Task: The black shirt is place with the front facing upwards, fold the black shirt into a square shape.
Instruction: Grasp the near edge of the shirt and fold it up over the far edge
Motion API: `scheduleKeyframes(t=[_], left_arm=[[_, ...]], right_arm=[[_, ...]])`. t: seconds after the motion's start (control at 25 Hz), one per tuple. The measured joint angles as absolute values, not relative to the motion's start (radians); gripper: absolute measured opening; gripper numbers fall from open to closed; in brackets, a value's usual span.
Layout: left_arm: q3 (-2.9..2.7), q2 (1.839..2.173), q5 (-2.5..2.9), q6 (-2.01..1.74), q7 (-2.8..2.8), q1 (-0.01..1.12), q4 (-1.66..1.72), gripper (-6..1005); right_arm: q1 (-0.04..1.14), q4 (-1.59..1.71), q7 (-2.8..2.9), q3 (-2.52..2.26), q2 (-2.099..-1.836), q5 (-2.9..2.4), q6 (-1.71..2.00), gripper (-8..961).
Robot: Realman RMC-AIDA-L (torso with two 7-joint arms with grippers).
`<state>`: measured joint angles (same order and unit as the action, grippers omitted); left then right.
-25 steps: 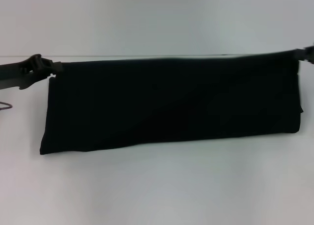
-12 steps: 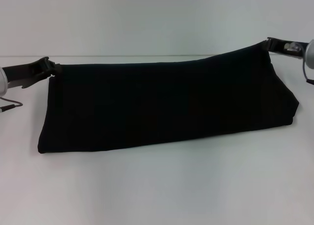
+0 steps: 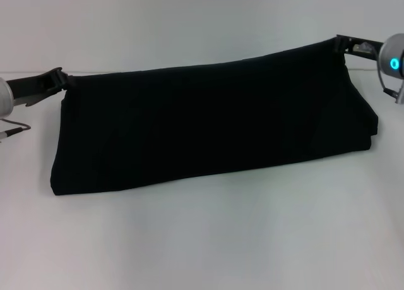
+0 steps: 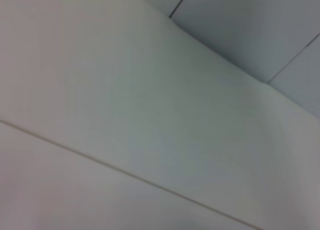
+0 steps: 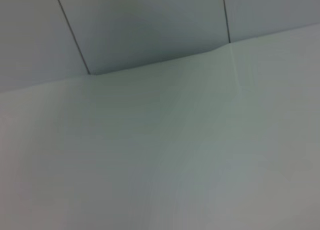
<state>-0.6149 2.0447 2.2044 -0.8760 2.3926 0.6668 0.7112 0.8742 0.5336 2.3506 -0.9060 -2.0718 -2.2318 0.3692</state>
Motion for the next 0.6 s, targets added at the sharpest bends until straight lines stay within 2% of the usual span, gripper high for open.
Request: scheduleKeyframes(t=[0.2,0.6], left_arm=[[-0.617,2.045,2.204,-0.851,2.393,0.680,0.708,0],[-0.632,2.044,2.204,-0.801,2.382,0.705,0.684,0]], right_arm=[[0.918,0.468,2.349,-0.933,-2.063,-2.232,0.298,11],[0.919,0.468,2.353,-0.937,-2.061,-2.232,0.258,10]])
